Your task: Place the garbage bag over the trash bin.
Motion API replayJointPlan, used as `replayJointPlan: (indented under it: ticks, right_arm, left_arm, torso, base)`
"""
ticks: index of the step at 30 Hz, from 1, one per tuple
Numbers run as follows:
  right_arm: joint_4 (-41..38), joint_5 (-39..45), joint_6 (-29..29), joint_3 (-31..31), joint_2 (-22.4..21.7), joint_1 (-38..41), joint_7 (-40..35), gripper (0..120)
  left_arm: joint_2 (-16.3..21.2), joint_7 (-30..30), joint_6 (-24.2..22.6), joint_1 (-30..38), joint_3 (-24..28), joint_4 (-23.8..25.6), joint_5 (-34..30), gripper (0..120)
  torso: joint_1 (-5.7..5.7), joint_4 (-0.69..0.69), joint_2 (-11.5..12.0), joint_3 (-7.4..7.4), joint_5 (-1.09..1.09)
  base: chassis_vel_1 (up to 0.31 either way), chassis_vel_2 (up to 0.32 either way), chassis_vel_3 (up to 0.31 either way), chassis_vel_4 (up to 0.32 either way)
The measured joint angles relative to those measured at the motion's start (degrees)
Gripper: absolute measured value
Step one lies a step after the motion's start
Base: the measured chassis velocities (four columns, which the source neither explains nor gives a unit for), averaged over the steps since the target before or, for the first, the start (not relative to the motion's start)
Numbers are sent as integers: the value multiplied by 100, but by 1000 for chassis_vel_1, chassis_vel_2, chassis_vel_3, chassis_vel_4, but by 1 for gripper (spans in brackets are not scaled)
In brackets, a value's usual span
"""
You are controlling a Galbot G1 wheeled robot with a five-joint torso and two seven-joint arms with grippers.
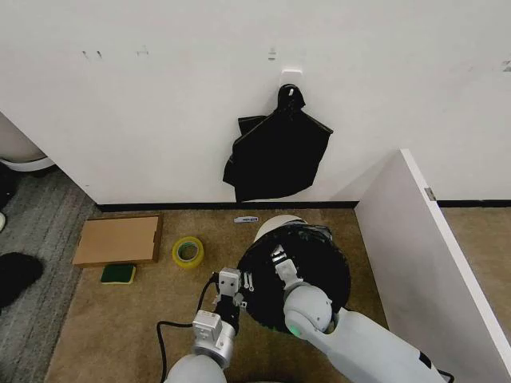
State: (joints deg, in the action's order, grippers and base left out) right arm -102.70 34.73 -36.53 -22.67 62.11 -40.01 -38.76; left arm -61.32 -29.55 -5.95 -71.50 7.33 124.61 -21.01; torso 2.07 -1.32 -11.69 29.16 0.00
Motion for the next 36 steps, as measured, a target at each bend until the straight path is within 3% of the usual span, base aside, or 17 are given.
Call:
replayJointPlan:
  ticks: [36]
  right_arm:
    - [264, 113, 36, -73, 9, 169, 31, 0]
  left_arm:
    - [123, 145, 146, -148, -97, 130, -62, 0]
  torso:
    - [0, 0, 0, 0, 0]
  base:
    - [0, 0, 0, 0]
